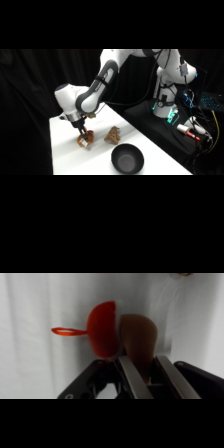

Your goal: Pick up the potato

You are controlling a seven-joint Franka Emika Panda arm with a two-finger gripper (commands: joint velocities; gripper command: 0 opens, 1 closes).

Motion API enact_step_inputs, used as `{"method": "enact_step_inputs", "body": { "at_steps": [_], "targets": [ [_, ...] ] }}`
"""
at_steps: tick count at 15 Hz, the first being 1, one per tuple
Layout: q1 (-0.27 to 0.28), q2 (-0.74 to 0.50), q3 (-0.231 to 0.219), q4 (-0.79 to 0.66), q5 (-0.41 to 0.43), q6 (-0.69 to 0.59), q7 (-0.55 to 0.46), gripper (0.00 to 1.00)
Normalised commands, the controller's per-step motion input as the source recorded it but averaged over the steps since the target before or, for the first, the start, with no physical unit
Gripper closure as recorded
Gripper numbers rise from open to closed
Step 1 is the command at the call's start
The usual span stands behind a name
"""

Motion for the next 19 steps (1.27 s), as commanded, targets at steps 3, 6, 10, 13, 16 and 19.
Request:
{"method": "enact_step_inputs", "body": {
  "at_steps": [3, 6, 10, 13, 16, 19],
  "targets": [
    [0.018, -0.4, 0.015, -0.16, -0.052, -0.3, -0.11, 0.92],
    [0.042, -0.58, 0.009, -0.23, -0.072, -0.38, -0.11, 0.92],
    [0.046, -0.53, 0.004, -0.16, -0.029, -0.38, -0.06, 0.92],
    [0.06, -0.37, -0.013, -0.08, -0.021, -0.3, -0.02, 0.93],
    [0.089, -0.26, -0.035, -0.02, -0.065, -0.23, 0.06, 0.93],
    [0.093, -0.2, -0.042, -0.03, -0.101, -0.12, 0.08, 0.94]
  ]
}}
